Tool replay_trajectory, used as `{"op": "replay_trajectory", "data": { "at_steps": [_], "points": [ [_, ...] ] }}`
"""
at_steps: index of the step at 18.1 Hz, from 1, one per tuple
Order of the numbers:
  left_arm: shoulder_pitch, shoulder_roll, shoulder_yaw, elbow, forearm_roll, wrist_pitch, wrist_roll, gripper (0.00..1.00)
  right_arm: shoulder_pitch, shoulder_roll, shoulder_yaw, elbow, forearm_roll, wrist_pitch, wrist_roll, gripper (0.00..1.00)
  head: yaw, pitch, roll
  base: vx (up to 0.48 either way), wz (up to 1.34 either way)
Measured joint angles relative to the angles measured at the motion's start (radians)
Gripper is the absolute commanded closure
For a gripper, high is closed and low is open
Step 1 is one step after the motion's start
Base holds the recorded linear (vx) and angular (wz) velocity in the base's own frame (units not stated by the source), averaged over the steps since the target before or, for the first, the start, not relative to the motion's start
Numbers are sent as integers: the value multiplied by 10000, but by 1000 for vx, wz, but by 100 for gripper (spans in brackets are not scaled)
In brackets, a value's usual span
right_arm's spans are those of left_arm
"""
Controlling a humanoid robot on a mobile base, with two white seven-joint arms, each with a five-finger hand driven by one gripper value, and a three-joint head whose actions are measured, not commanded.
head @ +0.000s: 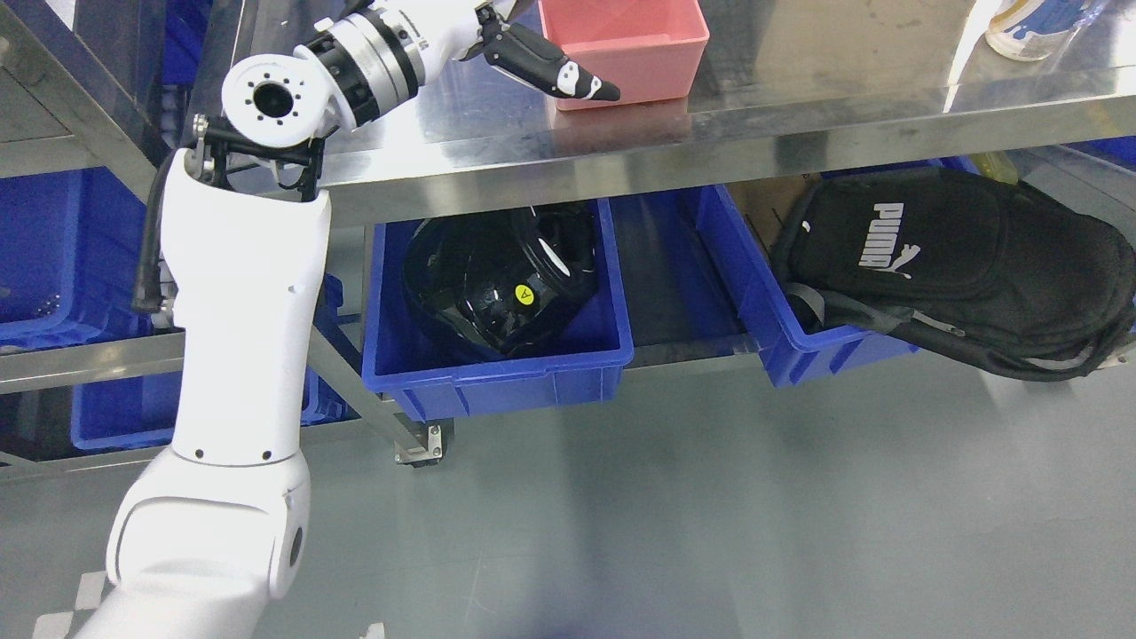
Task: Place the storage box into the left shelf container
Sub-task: 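Close the left hand fingers on the pink box's near edge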
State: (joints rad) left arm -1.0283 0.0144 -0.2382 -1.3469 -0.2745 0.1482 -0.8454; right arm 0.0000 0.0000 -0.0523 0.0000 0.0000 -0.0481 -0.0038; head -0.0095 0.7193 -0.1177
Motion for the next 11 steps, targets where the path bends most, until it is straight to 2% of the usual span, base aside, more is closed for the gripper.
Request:
{"op": "replay_trajectory", "data": {
  "at_steps": [11],
  "points": [
    [-1522, -93, -1184, 2115, -1242, 245, -563, 7, 0, 0, 0, 0, 0, 9, 15, 0, 0, 0, 0, 0, 0]
  ]
}}
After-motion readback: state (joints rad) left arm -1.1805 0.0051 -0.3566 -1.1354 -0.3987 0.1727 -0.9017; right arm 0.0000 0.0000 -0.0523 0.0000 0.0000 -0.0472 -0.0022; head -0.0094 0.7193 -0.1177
